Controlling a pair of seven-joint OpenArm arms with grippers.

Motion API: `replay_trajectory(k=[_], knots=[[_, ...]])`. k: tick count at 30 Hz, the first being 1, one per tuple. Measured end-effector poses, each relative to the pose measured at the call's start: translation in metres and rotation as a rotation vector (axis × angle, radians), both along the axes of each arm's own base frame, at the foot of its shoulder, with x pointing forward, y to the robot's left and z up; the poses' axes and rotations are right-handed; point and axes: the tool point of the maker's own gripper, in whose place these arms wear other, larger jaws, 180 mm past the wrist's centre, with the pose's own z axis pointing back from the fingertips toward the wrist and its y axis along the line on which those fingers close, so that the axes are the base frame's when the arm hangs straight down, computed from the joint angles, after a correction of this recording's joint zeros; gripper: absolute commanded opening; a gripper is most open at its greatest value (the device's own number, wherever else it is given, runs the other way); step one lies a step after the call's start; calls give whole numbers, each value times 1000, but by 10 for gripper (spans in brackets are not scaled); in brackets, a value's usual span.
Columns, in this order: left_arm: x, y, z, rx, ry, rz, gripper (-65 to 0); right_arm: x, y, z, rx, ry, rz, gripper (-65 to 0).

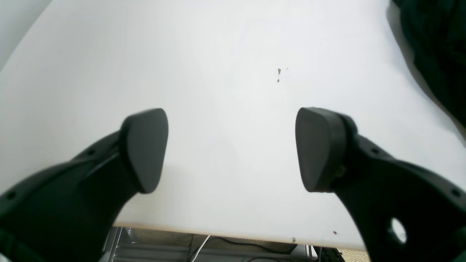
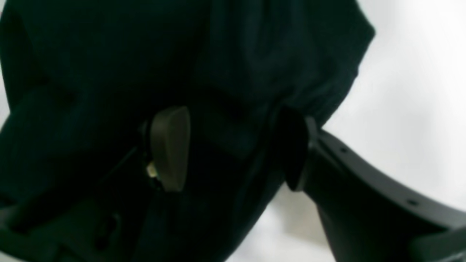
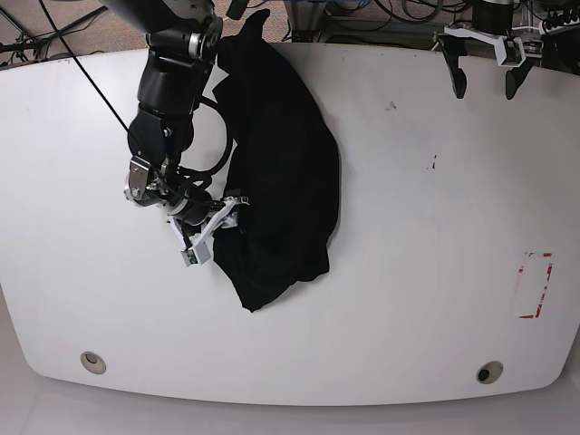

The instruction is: Fold the T-shirt properly

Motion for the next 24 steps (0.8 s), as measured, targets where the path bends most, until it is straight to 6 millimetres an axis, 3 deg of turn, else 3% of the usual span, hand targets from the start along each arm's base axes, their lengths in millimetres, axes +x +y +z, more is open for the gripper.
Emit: replay_trajectory(k=[6,8,14,24], knots=[[0,0,-16,-1,93,-8,-137,2,-2,-4,-5,21,-29,-590],[7,1,-15,1,87,-10,-137,3,-7,-4,-13,13,-36,-644],[16,1,-13,0,70,-9,-137,4,-18,4,-92,-18,0,-650],[29,-1,-8,-3,36,-14,-137,14,-50,71,-273,-165,19,-650]])
